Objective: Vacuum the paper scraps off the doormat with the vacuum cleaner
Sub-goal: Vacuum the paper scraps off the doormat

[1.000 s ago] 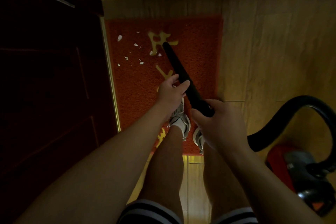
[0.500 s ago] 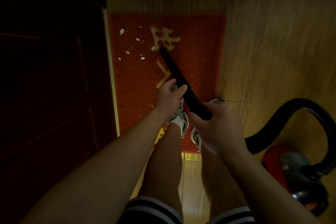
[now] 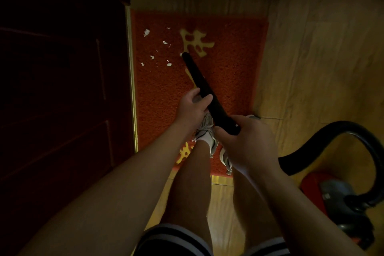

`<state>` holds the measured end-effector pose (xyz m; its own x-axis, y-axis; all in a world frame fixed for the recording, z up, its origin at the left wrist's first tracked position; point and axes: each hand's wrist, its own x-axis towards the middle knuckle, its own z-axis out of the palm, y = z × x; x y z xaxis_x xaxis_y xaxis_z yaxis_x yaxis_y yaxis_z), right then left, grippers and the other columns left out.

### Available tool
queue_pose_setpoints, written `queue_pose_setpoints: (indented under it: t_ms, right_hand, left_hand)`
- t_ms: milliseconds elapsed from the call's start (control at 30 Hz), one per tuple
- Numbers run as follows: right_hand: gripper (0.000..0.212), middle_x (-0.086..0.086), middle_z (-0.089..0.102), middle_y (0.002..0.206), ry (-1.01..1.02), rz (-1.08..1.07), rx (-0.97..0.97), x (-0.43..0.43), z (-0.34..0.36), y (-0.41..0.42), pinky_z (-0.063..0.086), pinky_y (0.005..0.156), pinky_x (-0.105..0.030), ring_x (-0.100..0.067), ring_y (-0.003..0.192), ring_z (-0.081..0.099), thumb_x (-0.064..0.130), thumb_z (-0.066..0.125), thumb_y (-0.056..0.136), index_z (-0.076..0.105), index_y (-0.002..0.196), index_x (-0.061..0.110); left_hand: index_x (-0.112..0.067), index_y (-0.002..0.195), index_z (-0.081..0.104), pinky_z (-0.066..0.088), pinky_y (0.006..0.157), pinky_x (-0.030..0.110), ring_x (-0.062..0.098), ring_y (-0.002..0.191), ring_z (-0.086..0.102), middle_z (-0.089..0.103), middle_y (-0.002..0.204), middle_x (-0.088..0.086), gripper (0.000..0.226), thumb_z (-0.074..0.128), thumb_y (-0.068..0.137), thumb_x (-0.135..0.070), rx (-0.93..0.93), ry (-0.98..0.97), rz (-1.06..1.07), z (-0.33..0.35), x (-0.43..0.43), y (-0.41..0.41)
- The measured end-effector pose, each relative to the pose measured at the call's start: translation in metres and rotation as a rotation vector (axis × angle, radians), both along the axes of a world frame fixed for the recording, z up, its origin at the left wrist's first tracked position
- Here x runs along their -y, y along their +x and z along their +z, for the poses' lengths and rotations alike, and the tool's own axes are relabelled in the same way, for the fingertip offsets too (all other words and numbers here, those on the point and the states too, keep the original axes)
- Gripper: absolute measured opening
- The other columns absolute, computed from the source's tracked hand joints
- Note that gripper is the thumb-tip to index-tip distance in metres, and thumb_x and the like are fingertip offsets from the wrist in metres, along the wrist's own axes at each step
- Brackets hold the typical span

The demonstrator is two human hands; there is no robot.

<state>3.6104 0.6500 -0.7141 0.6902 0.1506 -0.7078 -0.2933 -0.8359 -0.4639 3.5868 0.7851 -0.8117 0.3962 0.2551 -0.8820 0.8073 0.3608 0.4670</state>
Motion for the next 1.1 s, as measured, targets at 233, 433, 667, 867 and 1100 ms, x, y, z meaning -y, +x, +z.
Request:
queue_pose_setpoints:
  t_ms: [233, 433, 667, 867, 1100]
  right_hand:
    - [0.020, 0.005, 0.058, 0.055, 0.015, 0.012, -0.028, -0.009, 0.000, -0.002, 0.032, 0.044, -0.026, -0.010, 0.046, 0.052, 0.042, 0.068, 0.086, 0.069, 0.080, 0.024]
    - [0.020, 0.002, 0.059, 0.054, 0.028, 0.026, -0.001, -0.012, -0.001, -0.006, 0.040, 0.043, -0.034, -0.016, 0.046, 0.054, 0.040, 0.068, 0.086, 0.070, 0.080, 0.021]
    - [0.017, 0.003, 0.062, 0.059, 0.007, 0.067, -0.019, -0.014, 0.003, -0.008, 0.041, 0.045, -0.031, -0.013, 0.051, 0.057, 0.040, 0.069, 0.086, 0.071, 0.083, 0.024]
    - [0.018, 0.004, 0.058, 0.055, 0.003, 0.063, 0.000, -0.018, 0.002, -0.010, 0.033, 0.044, -0.027, -0.011, 0.049, 0.054, 0.039, 0.070, 0.085, 0.066, 0.075, 0.025]
    - [0.017, 0.003, 0.060, 0.057, 0.013, 0.026, -0.023, -0.020, -0.004, -0.005, 0.039, 0.046, -0.031, -0.015, 0.049, 0.056, 0.041, 0.068, 0.085, 0.070, 0.084, 0.024]
  left_hand:
    - [-0.005, 0.152, 0.041, 0.056, 0.095, 0.028, 0.027, 0.128, 0.059, 0.057, 0.142, 0.016, 0.058, 0.065, 0.099, -0.014, -0.022, 0.009, 0.012, -0.005, -0.010, -0.006]
    - [-0.005, 0.150, 0.044, 0.057, 0.094, 0.027, 0.025, 0.124, 0.062, 0.061, 0.139, 0.014, 0.056, 0.065, 0.099, -0.015, -0.020, 0.005, 0.004, -0.005, -0.015, -0.012]
    - [-0.010, 0.147, 0.047, 0.053, 0.104, 0.035, 0.025, 0.128, 0.059, 0.057, 0.143, 0.012, 0.056, 0.068, 0.096, -0.018, -0.026, 0.010, 0.012, -0.004, -0.017, -0.020]
    - [-0.008, 0.150, 0.044, 0.057, 0.092, 0.025, 0.025, 0.126, 0.061, 0.058, 0.141, 0.013, 0.057, 0.065, 0.098, -0.015, -0.015, -0.022, 0.036, -0.001, -0.022, -0.019]
    - [-0.011, 0.151, 0.043, 0.053, 0.105, 0.039, 0.027, 0.127, 0.060, 0.058, 0.142, 0.011, 0.066, 0.070, 0.094, -0.028, -0.013, -0.019, -0.028, -0.008, -0.023, -0.008]
